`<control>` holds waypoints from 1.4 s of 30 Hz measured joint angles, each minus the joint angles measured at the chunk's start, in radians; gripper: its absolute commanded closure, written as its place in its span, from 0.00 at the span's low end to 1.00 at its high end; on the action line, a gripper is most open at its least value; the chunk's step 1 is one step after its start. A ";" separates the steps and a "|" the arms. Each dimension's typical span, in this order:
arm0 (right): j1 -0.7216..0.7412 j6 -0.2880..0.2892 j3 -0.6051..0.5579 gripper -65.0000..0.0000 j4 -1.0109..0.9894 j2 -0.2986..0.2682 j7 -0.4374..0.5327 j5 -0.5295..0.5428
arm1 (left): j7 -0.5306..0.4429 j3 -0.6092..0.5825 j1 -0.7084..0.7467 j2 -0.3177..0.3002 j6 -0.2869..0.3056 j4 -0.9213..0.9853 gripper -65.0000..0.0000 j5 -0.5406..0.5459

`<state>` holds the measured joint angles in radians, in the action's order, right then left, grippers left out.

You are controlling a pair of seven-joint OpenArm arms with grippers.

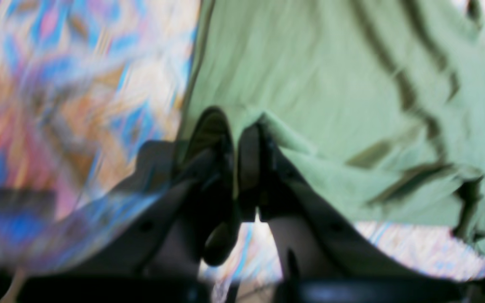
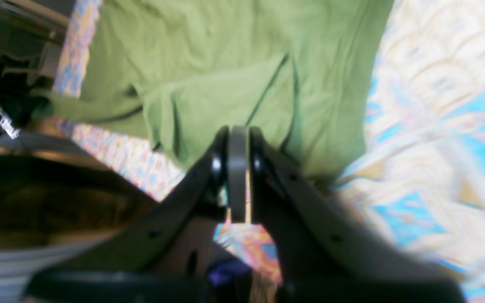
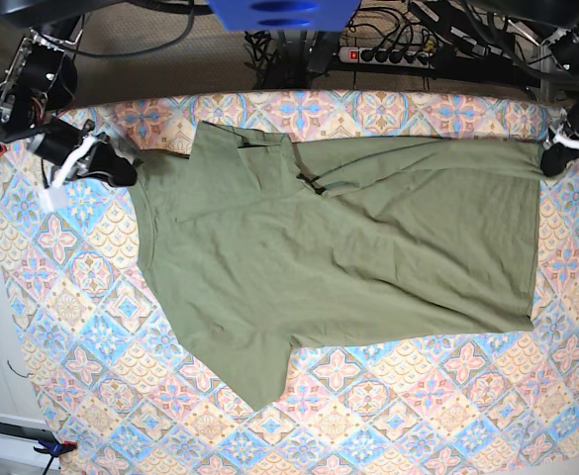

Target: Layout the t-shirt on the table in an organized manner, then fold the t-shirt properly

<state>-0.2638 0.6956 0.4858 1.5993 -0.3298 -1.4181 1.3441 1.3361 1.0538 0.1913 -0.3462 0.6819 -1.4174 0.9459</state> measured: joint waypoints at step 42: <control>0.084 0.000 -0.121 0.61 0.002 0.081 0.018 -0.278 | 0.000 -0.035 -0.115 0.014 -0.241 0.004 0.58 -0.198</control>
<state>-0.1802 0.6956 0.3649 1.6016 -0.2489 -1.3998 1.0657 1.3361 1.0187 0.0761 -0.3325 0.4408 -1.4132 0.7479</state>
